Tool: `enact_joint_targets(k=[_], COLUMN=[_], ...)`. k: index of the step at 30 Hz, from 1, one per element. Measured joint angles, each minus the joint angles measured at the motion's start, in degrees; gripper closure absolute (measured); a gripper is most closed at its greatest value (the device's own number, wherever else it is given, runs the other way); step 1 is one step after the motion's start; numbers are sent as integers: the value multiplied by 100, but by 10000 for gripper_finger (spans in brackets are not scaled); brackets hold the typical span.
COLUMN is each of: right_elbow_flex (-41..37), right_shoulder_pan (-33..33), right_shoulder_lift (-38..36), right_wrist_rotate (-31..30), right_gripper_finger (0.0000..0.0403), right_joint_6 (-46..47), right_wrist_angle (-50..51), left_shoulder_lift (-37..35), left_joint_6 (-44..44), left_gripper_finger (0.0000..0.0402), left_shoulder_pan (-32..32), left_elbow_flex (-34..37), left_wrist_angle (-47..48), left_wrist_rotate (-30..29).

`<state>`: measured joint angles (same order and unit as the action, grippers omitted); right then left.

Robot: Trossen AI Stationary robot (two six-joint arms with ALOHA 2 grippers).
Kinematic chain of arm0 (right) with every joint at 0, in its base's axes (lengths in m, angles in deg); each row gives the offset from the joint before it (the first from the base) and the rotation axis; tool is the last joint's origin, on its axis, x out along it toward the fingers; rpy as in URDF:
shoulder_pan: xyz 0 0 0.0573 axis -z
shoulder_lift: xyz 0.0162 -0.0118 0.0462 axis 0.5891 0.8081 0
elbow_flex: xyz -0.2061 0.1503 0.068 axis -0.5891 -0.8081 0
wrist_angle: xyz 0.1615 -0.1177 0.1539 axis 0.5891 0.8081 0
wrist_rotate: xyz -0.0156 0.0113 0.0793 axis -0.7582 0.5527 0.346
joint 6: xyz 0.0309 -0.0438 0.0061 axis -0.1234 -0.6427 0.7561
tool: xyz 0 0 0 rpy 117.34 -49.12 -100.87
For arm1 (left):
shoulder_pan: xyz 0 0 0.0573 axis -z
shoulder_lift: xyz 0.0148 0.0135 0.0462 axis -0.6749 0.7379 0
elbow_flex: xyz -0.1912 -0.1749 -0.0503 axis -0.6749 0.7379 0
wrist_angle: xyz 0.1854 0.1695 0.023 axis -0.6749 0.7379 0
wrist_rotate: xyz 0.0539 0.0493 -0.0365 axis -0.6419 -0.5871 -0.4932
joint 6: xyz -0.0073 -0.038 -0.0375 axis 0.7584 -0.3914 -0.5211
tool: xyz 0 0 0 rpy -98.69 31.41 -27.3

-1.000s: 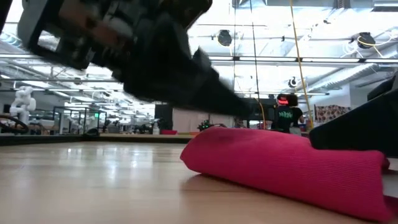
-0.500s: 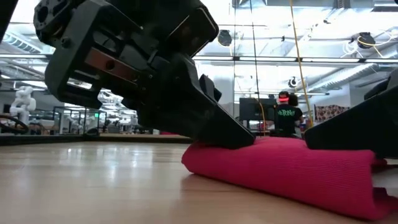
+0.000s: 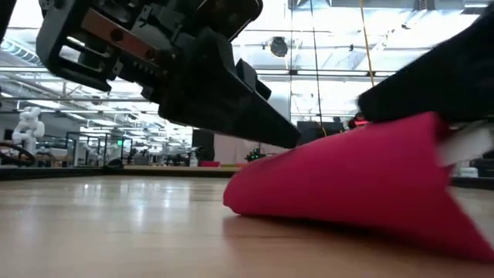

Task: Roll napkin
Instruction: Roll the red napkin

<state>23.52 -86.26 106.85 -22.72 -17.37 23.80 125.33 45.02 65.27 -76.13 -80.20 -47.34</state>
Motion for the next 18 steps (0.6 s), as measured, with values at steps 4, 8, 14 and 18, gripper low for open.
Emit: enact_joint_targets(k=[4,8,14,18], right_elbow_flex=[0,0,0,2], right_shoulder_pan=[134,185,183,167], right_shoulder_lift=[29,31,31,10], right_wrist_rotate=[323,555,727,931], right_gripper_finger=[402,402,403,384], right_joint_6=[78,117,581,468], right_wrist_angle=[-2,-5,377,305], left_shoulder_lift=[23,92,458,615], left_joint_6=[38,36,-67,-165], left_gripper_finger=[389,389,389,389], left_shoulder_pan=[-61,-72,-73,-71], left_elbow_flex=[-4,-8,-22,-29], left_wrist_angle=[-10,6,-285,-516], left_wrist_rotate=[-3,-8,-12,-10])
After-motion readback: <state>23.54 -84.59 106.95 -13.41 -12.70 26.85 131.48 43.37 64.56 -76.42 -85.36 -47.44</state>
